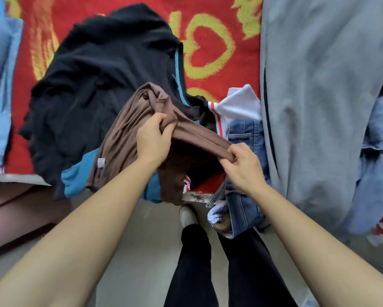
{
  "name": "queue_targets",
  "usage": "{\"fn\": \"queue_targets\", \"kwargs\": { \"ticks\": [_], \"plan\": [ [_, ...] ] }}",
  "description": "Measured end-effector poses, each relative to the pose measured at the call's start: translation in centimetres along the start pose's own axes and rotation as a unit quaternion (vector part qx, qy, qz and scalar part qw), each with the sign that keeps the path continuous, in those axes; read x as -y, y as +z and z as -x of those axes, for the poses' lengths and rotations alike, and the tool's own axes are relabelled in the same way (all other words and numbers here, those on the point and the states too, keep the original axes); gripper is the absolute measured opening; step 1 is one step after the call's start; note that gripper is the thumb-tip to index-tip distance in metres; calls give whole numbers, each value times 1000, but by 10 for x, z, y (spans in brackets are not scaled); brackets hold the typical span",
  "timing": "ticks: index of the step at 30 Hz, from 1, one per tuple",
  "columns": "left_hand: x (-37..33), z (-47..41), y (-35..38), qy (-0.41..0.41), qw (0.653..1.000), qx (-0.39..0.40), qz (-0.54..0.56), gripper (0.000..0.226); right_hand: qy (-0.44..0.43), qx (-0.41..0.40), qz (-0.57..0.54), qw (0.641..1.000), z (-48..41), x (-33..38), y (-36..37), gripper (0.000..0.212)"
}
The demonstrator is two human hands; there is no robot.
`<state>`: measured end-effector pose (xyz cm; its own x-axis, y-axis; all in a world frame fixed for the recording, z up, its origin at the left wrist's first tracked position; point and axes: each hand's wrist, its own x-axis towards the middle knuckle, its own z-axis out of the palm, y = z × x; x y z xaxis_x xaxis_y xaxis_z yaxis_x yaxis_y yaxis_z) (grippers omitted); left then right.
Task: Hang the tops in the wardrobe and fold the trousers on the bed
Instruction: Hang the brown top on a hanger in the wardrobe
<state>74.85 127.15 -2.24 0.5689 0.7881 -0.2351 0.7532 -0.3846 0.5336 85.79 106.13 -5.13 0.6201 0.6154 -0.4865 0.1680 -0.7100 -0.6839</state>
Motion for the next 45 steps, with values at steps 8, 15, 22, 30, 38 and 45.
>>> {"fn": "queue_targets", "kwargs": {
  "ticks": [8,15,22,30,38,45],
  "plan": [
    [-7,75,-155,-79,978,-153,120,27,-27,-63,-140,988,51,142,-46,25],
    [-38,147,-361,-29,906,-320,275,36,-289,-128,-123,941,149,330,-88,29],
    [-49,267,-489,48,810,-414,412,13,-551,-200,-107,803,247,464,-109,23],
    [-25,373,-461,-40,781,-461,419,13,-588,-42,-127,798,286,463,-61,20],
    [7,504,-407,-214,698,-524,439,23,-615,164,-62,768,362,438,11,21],
    [43,645,-421,-291,695,-600,270,33,-664,269,24,697,478,452,91,37]
  ]
}}
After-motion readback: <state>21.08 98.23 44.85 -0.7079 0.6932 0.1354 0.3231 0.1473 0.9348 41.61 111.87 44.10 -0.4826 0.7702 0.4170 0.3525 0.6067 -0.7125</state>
